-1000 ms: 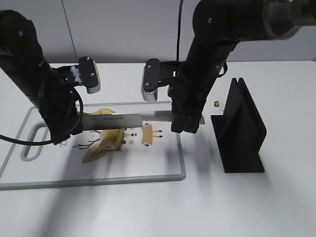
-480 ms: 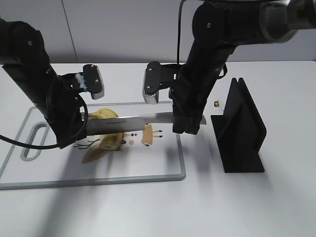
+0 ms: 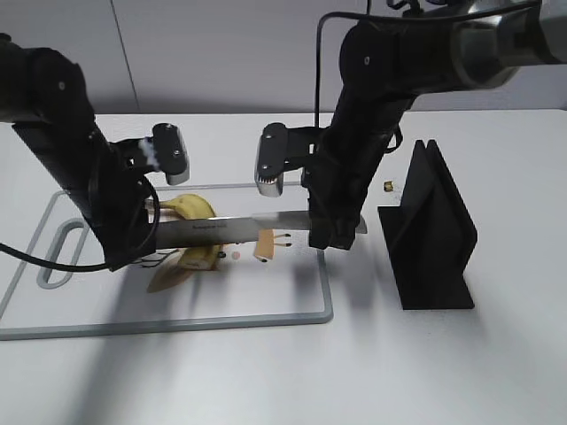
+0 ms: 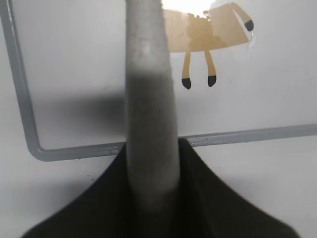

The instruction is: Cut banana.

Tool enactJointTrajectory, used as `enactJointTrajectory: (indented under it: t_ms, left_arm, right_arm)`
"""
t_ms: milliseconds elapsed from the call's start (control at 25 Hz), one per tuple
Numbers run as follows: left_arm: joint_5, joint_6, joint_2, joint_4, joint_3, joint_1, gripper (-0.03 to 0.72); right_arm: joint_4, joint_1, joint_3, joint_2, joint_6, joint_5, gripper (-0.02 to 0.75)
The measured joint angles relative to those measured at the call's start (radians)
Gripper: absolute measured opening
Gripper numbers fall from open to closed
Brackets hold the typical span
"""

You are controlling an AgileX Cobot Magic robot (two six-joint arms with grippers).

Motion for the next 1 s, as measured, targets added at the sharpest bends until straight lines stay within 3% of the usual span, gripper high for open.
enactJointTrajectory:
  t_ms: [1000]
  left_arm:
    - [-0.017,0.004,0.081,-0.009,-0.016,0.001,0.023]
  right_arm:
    - [0.011,-0.005,-0.02,0.101,-0.001,-0.023,0.176]
